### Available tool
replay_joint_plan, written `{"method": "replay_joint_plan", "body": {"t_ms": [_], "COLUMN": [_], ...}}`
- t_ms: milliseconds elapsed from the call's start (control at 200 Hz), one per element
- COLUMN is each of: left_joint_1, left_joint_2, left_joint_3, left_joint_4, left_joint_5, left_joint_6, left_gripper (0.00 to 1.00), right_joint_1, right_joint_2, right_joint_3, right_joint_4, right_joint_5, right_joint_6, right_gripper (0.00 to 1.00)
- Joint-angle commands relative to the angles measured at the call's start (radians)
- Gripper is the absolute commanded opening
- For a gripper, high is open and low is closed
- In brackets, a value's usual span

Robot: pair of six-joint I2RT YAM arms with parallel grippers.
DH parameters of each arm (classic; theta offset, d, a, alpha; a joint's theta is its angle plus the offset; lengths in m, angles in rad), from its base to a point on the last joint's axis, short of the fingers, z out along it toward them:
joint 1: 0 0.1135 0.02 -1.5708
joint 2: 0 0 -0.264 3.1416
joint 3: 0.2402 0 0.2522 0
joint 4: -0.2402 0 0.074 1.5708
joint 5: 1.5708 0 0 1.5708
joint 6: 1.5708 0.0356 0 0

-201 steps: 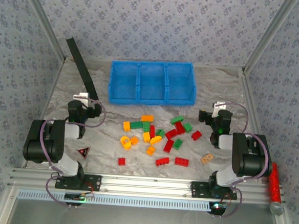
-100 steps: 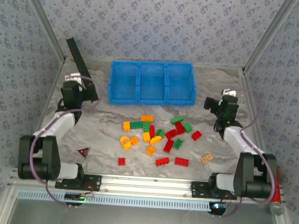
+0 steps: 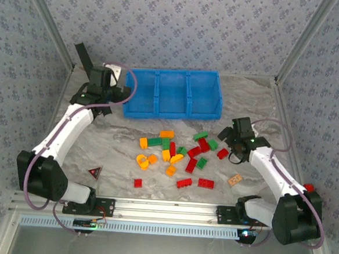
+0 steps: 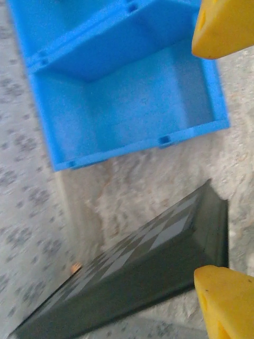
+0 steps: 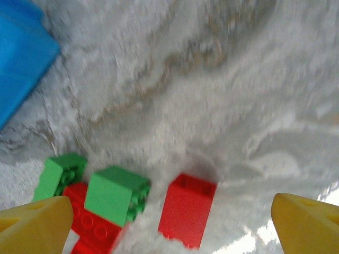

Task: Sort the legos into containers by color
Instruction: Pick up the lego from the middle-right of the table.

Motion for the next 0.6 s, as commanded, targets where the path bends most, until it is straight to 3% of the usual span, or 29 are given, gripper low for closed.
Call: {"method": "replay_joint_plan", "body": {"t_ms": [0,210,595], "left_joint_1": [-0.003,-0.009,-0.013], "left_joint_2": [0.019,0.034,0.073], "left_joint_3": [0.041,0.035,0.036], "left_joint_4": [-0.065,-0.059,-0.046], "left_joint_5": [0.045,0.043,0.026], "left_joint_6": [0.029,0.040,0.060], "left_gripper": [1.00,1.00,1.00], "right_joint_1": [0.034,0.051,0.010], "right_joint_2": [0.049,0.094,0.178], "right_joint_3": [0.000,-0.047,-0.065], "right_joint_4": [-0.113,-0.069,0.041], "right_joint_5": [0.006,-0.008,-0.023], "right_joint_6": [0.182,0.244,0.205], "right_gripper": [0.97,0.93,0.83]}}
